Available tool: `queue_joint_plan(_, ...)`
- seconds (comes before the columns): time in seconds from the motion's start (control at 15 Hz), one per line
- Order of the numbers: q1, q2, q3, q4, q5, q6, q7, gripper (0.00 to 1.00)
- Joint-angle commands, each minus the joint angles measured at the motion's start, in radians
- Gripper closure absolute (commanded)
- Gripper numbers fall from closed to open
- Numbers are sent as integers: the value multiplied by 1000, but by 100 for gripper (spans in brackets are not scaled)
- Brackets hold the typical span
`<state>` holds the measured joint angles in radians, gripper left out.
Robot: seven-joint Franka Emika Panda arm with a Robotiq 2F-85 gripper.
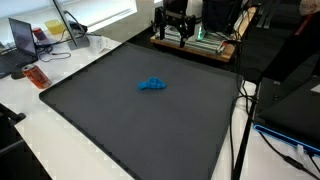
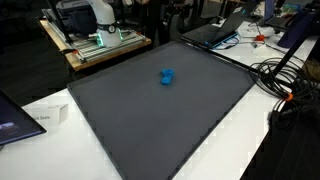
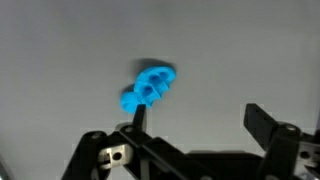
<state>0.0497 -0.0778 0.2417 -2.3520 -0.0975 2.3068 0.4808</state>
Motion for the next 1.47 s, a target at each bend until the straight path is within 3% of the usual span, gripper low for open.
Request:
queue_joint_plan(0.0, 41, 114, -12, 103, -116, -52, 91, 0)
queue_joint_plan(0.33, 104, 241, -40, 214, -175, -105, 126, 0)
queue_joint_plan(0.93, 200, 448, -125, 349, -157, -121, 155, 0)
queue_joint_plan(1.4, 179, 516, -158, 421, -107, -120, -9, 0)
